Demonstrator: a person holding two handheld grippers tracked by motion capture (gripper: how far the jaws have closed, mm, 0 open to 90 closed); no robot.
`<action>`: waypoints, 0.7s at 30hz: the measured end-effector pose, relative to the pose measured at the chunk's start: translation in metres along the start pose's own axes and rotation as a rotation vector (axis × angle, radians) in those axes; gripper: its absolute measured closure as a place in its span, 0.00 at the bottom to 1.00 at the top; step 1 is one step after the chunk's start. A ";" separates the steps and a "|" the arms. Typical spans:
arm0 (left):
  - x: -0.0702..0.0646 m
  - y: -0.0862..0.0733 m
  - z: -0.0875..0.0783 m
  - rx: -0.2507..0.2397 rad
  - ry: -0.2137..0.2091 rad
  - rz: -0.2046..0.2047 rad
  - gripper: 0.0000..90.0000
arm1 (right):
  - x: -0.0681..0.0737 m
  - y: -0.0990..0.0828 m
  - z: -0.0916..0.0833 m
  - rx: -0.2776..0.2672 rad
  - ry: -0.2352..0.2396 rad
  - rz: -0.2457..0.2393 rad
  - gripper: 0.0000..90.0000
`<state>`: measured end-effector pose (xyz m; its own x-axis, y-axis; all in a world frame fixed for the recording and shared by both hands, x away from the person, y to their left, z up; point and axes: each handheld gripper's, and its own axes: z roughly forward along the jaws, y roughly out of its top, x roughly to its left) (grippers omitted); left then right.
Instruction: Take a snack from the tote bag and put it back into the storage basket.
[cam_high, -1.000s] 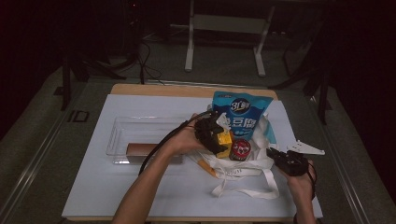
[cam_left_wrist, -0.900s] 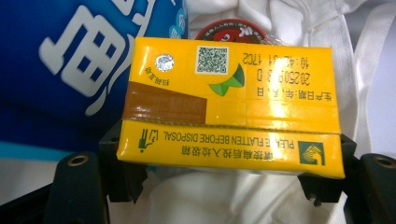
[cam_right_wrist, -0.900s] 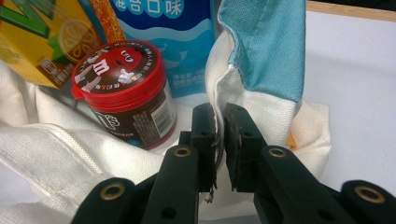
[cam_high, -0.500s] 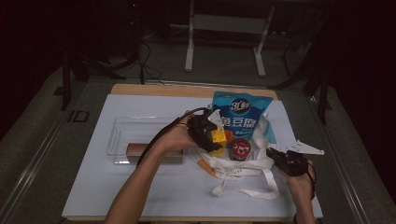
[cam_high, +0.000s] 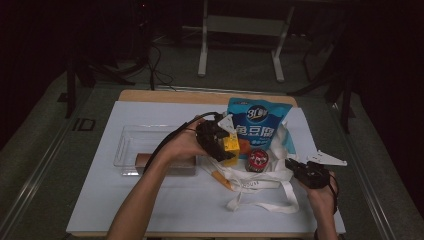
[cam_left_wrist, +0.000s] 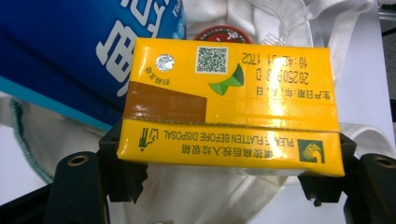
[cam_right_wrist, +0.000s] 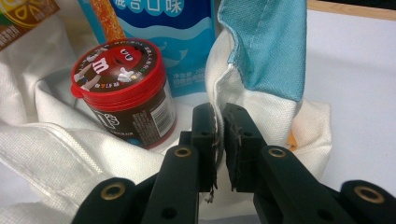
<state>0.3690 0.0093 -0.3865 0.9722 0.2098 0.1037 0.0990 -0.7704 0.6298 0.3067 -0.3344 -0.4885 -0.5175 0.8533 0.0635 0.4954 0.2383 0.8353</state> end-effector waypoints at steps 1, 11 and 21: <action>0.000 -0.001 -0.001 -0.005 -0.003 -0.004 0.32 | 0.000 0.000 0.000 0.000 0.000 0.001 0.92; -0.001 -0.005 -0.013 -0.021 -0.007 0.003 0.32 | 0.000 0.000 0.001 0.002 0.001 0.001 0.92; -0.003 -0.009 -0.024 -0.013 -0.006 0.011 0.32 | 0.000 0.000 0.001 0.002 0.002 0.002 0.92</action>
<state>0.3601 0.0298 -0.3742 0.9744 0.1979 0.1064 0.0856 -0.7647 0.6387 0.3072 -0.3336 -0.4892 -0.5181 0.8528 0.0662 0.4981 0.2379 0.8339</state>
